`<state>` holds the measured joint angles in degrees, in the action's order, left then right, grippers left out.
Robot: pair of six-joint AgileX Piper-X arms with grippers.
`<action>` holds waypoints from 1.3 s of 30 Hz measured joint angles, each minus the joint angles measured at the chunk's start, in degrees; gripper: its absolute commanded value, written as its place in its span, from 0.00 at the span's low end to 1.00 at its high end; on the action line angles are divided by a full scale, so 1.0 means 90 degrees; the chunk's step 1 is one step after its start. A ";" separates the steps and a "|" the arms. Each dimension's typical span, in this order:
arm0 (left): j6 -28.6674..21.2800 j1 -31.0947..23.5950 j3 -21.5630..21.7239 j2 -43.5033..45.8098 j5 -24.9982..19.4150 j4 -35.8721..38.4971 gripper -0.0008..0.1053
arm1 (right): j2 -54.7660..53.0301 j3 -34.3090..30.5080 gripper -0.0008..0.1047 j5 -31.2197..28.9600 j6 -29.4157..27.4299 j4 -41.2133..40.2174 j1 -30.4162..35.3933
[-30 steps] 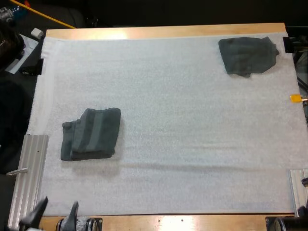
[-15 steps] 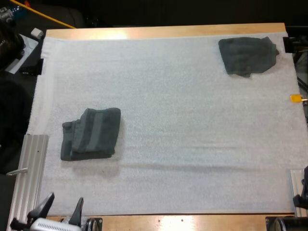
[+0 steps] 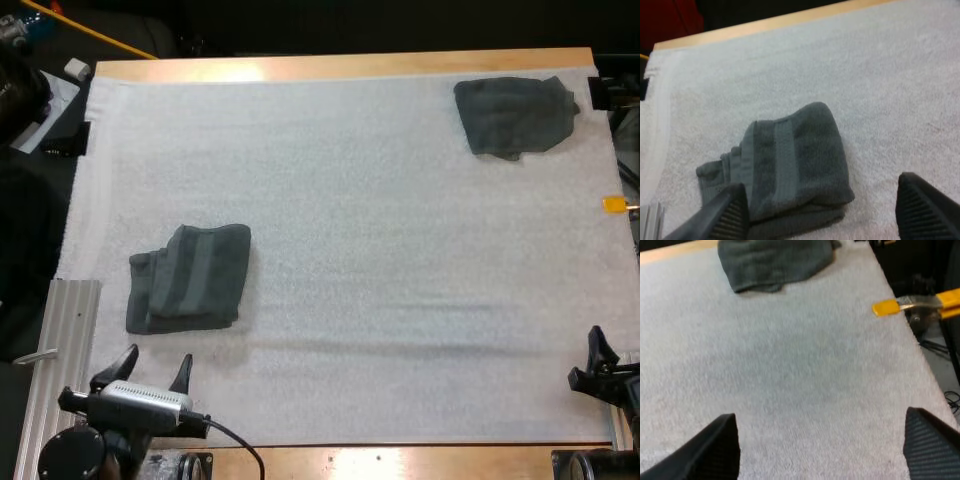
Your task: Pick towel from pile, fold and stack
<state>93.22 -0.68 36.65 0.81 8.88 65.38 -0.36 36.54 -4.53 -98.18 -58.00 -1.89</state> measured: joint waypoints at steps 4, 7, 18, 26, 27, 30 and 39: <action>-0.0008 0.0000 -0.0205 0.0000 0.0000 -0.0114 0.57 | 0.0000 -0.0245 0.64 0.0000 0.0000 0.0011 0.0000; -0.0018 0.0000 -0.0410 0.0000 0.0000 -0.0206 0.57 | 0.0000 -0.0357 0.64 0.0000 0.0000 0.0039 0.0000; -0.0018 0.0000 -0.0664 -0.0005 0.0000 -0.0244 0.57 | 0.0000 -0.0578 0.64 0.0000 0.0000 -0.0053 0.0000; -0.0018 0.0000 -0.0664 -0.0005 0.0000 -0.0284 0.57 | 0.0000 -0.0578 0.63 0.0000 0.0000 -0.0052 0.0000; -0.0018 0.0000 -0.0664 -0.0005 0.0000 -0.0284 0.57 | 0.0000 -0.0578 0.63 0.0000 0.0000 -0.0052 0.0000; -0.0018 0.0000 -0.0664 -0.0005 0.0000 -0.0294 0.57 | 0.0000 -0.0578 0.63 0.0000 0.0000 -0.0052 0.0000; -0.0018 0.0000 -0.0664 -0.0005 0.0000 -0.0299 0.57 | 0.0000 -0.0578 0.63 0.0000 0.0000 -0.0052 0.0099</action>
